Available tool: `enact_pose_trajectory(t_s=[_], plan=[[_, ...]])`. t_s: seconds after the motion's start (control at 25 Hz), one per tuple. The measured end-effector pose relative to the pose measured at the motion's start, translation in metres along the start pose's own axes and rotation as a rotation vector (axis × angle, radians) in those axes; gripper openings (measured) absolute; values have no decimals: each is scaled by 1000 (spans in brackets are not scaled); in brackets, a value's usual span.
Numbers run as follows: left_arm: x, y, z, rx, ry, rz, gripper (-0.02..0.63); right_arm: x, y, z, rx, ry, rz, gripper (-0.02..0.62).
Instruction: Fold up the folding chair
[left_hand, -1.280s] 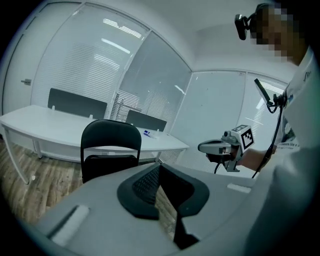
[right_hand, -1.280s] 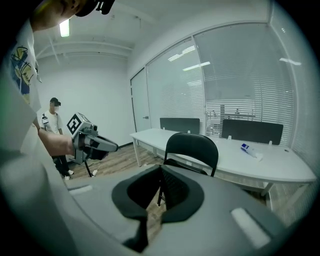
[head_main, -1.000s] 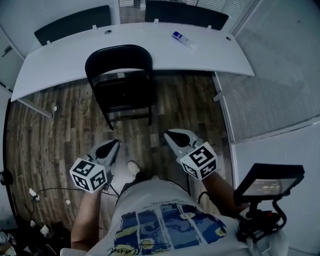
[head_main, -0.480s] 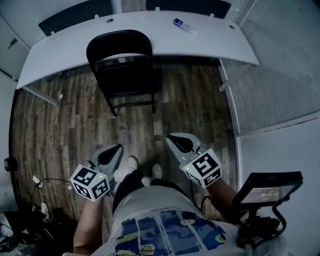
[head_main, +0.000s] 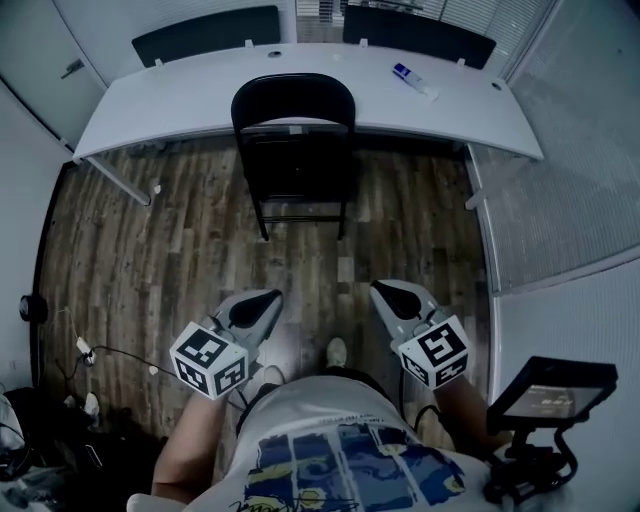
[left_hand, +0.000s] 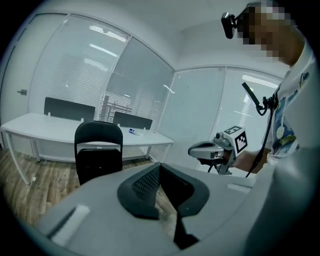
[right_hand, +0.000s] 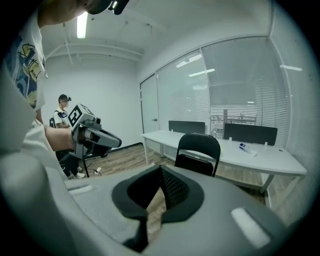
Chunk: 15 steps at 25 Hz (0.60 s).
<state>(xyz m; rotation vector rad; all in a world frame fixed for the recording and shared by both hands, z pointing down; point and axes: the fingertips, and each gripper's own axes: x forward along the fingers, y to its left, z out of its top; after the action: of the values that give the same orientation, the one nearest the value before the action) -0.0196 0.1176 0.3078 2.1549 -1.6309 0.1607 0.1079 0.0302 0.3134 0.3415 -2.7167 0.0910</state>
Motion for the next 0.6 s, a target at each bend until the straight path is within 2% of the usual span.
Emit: enact_pose_trajectory(t_s=[0.28,0.4,0.52,0.6], plan=[[-34,16,10,25,51,34,3,19,27,25,7,15,42,3],[-53,18,-5,27,58,23,3,21,47,21,5,11,30,3],[-90,18,-26,45,40,-14,5,17,91,16,-4,9,-11,3],[-138,21,-42,56,11,-51,4,15,146,17,-19,10,-53,3]])
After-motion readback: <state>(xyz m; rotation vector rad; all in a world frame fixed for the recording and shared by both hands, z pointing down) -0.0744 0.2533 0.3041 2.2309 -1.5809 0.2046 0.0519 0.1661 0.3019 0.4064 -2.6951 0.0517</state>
